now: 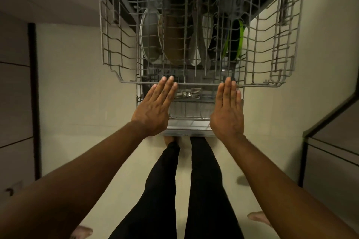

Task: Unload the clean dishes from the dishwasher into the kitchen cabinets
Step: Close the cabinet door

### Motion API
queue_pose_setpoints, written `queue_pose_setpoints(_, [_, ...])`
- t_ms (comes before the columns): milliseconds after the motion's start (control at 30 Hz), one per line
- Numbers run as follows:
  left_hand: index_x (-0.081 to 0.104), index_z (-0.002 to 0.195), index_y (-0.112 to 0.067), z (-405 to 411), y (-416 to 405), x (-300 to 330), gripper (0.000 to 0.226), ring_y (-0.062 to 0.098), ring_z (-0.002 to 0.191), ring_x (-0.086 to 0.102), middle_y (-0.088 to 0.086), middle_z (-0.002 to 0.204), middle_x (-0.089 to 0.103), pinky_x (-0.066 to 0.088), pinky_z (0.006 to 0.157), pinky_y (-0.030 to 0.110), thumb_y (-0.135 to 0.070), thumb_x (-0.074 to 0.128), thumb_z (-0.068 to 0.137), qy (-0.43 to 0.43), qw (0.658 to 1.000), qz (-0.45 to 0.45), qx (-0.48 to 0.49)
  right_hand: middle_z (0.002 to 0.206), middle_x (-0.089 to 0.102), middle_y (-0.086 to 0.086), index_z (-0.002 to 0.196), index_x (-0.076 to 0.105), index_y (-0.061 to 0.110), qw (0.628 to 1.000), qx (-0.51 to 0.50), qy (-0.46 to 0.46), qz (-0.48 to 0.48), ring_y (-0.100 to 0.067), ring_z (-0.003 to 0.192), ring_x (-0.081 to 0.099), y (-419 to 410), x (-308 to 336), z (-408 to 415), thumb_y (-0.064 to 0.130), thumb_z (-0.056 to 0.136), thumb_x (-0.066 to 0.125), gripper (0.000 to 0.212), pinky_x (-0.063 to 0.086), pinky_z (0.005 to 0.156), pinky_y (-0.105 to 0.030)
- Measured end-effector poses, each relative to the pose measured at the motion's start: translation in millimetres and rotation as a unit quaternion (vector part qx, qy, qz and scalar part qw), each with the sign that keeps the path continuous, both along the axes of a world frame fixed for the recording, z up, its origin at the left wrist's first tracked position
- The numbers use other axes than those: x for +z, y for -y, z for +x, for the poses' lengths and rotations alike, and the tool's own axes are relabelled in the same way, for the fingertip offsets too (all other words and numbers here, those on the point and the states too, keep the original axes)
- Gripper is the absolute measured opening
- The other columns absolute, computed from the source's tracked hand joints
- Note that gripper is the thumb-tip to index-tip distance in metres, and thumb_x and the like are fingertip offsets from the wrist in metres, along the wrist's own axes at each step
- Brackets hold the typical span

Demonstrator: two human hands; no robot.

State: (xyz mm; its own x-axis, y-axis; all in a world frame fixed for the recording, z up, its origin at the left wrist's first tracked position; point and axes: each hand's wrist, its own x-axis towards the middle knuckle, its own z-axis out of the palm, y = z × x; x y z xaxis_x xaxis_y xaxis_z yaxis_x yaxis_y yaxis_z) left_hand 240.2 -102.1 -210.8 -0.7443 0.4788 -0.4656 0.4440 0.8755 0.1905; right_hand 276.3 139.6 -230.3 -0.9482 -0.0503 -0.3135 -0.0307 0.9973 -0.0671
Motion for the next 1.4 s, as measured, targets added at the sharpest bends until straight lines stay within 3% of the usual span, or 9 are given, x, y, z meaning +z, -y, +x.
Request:
queue_pose_setpoints(133, [-0.031,0.147,-0.013,-8.0,-3.1,-5.1,0.081,0.022,0.143,-0.036,0.006,0.151,-0.045,-0.019,0.119,0.038,-0.024,0.029,0.094,-0.016,1.0,-0.001,0.011,0.158,-0.02,-0.022,0.151,-0.016,-0.001,1.0,-0.005,-0.013,-0.02,-0.038,0.149,-0.01,-1.2,-6.0,-10.8,0.007,0.086,0.051,0.094,0.005,0.123,-0.05])
queue_pose_setpoints(367, [-0.033,0.147,-0.012,-13.2,-9.8,-13.5,0.084,0.025,0.145,-0.03,0.01,0.155,-0.037,-0.018,0.118,0.039,-0.025,0.029,0.091,-0.041,0.999,-0.01,0.019,0.16,-0.01,-0.025,0.152,-0.004,-0.003,0.998,0.029,-0.04,-0.037,-0.04,0.149,-0.004,-13.7,-8.9,-19.8,0.004,0.09,0.042,0.078,0.007,0.122,-0.052])
queue_pose_setpoints(567, [-0.031,0.148,-0.011,-39.5,-18.2,-15.1,0.088,0.027,0.146,-0.028,0.012,0.156,-0.035,-0.01,0.122,0.043,-0.026,0.035,0.09,-0.048,0.998,-0.019,0.028,0.161,-0.008,-0.023,0.153,-0.001,-0.002,0.996,0.052,-0.062,-0.045,-0.038,0.15,-0.007,-23.3,-7.9,-53.7,0.0,0.084,0.05,0.085,0.008,0.122,-0.052])
queue_pose_setpoints(767, [-0.041,0.141,-0.009,-74.0,-35.4,-10.0,0.093,0.029,0.141,-0.038,0.015,0.151,-0.042,-0.015,0.119,0.044,-0.03,0.036,0.093,-0.037,0.996,-0.048,0.068,0.161,-0.015,-0.018,0.153,-0.01,0.002,0.992,0.073,-0.086,-0.056,-0.034,0.15,-0.009,-33.5,-11.7,-93.0,0.0,0.086,0.056,0.094,0.004,0.123,-0.049])
queue_pose_setpoints(967, [-0.02,0.151,-0.004,-98.9,-43.0,-14.2,0.091,0.029,0.146,-0.028,0.017,0.157,-0.029,-0.012,0.121,0.043,-0.021,0.044,0.088,-0.077,0.994,-0.031,0.065,0.161,-0.013,-0.016,0.153,-0.012,0.004,0.989,0.09,-0.105,-0.052,-0.032,0.15,-0.01,-44.8,-14.2,-125.7,0.0,0.082,0.057,0.099,0.01,0.122,-0.05])
queue_pose_setpoints(1100, [-0.019,0.152,-0.005,-127.2,-49.8,-17.9,0.095,0.029,0.148,-0.022,0.017,0.159,-0.025,-0.005,0.123,0.044,-0.018,0.049,0.086,-0.101,0.992,-0.015,0.077,0.162,0.001,-0.021,0.154,0.001,0.0,0.986,0.098,-0.13,-0.039,-0.036,0.151,0.001,-46.7,-13.4,-155.7,-0.005,0.083,0.054,0.089,0.016,0.121,-0.051])
queue_pose_setpoints(1233, [-0.018,0.152,-0.004,-167.7,-52.9,-16.5,0.104,0.029,0.148,-0.021,0.016,0.16,-0.024,-0.003,0.123,0.044,-0.026,0.057,0.083,-0.111,0.991,-0.022,0.078,0.163,-0.008,-0.016,0.154,-0.003,0.003,0.987,0.082,-0.128,-0.05,-0.031,0.15,-0.008,-47.8,-12.8,-202.8,-0.006,0.084,0.053,0.09,0.005,0.123,-0.046])
queue_pose_setpoints(1300, [-0.015,0.153,-0.004,-189.1,-57.8,-12.8,0.102,0.029,0.148,-0.021,0.015,0.16,-0.023,-0.005,0.123,0.042,-0.033,0.052,0.082,-0.106,0.99,-0.017,0.089,0.163,-0.001,-0.019,0.155,0.004,0.002,0.986,0.088,-0.133,-0.057,-0.034,0.151,-0.004,-49.0,-10.9,-226.0,-0.001,0.087,0.046,0.08,0.003,0.123,-0.046])
queue_pose_setpoints(1400, [0.001,0.155,0.0,-222.0,-70.4,-9.2,0.092,0.034,0.15,-0.008,0.02,0.162,-0.006,0.001,0.123,0.044,-0.043,0.023,0.076,-0.132,0.984,0.034,0.118,0.162,0.004,-0.022,0.155,0.009,-0.001,0.983,0.11,-0.14,-0.039,-0.037,0.15,0.002,-56.4,-7.5,-260.1,0.004,0.092,0.04,0.07,0.006,0.123,-0.048])
